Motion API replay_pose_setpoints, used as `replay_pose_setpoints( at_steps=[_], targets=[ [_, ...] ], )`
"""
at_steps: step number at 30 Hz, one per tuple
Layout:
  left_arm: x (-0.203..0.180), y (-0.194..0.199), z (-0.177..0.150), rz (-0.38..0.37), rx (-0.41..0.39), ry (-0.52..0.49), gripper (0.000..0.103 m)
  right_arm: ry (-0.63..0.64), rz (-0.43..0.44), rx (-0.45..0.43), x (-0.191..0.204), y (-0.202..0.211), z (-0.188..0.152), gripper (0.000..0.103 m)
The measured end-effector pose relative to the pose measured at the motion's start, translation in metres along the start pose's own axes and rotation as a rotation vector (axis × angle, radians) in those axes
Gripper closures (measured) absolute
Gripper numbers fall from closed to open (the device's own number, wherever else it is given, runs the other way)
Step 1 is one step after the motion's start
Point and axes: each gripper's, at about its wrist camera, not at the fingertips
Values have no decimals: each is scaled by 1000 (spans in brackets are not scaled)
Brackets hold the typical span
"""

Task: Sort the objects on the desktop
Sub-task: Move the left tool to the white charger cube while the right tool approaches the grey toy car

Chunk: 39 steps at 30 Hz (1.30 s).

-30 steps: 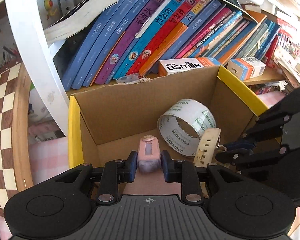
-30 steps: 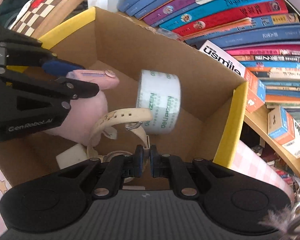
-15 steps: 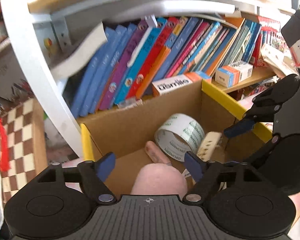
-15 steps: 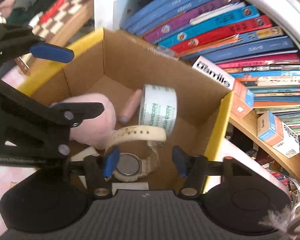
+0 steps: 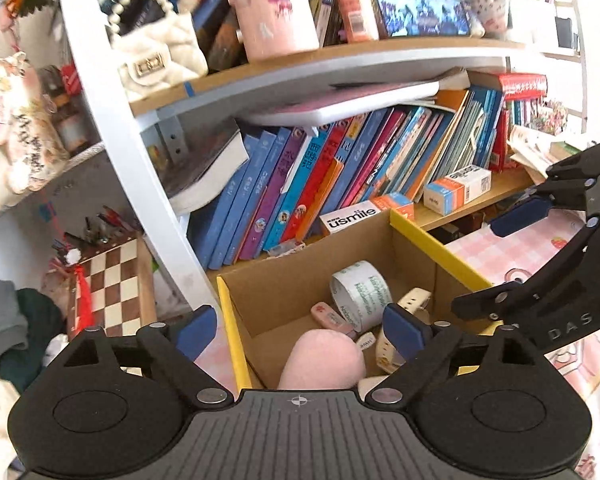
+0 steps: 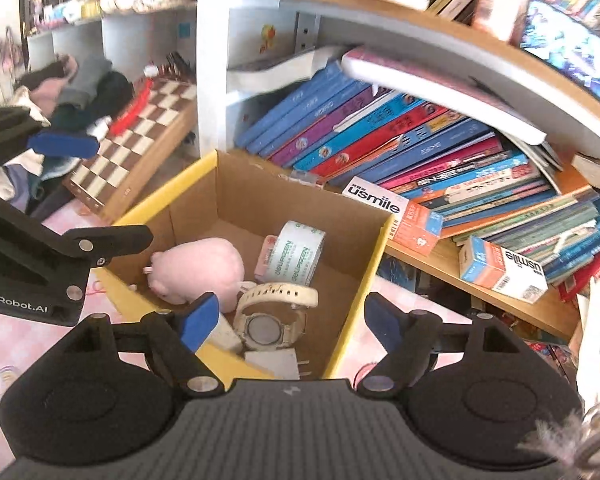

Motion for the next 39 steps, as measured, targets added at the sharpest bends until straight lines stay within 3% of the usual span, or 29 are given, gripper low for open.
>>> replay_pose_setpoints(
  at_steps=[10,17,21,31,39],
  targets=[
    [-21,38,-26,22,22,61,7,-37,-15,-5,7,47,-56,22],
    [-29,48,-60,18,75,202,7,-97,-9,33,11,53,-100,22],
    [-36,48,-80,29,117,233,7,-134,2,69,14,50,-122,22],
    [-42,58,-108,26,162,245,7,-196,41,103,23,56,-149,22],
    [-43,55,-114,-44,152,186,7,-258,-38,129,30,66,-170,22]
  ],
)
Point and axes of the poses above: each gripper's, at about its wrist camera, not at the fingertips, and y roughly against the way its jaws point, x to its left, z to its top, and after that the axes turned 2 degrees about y, right-handed
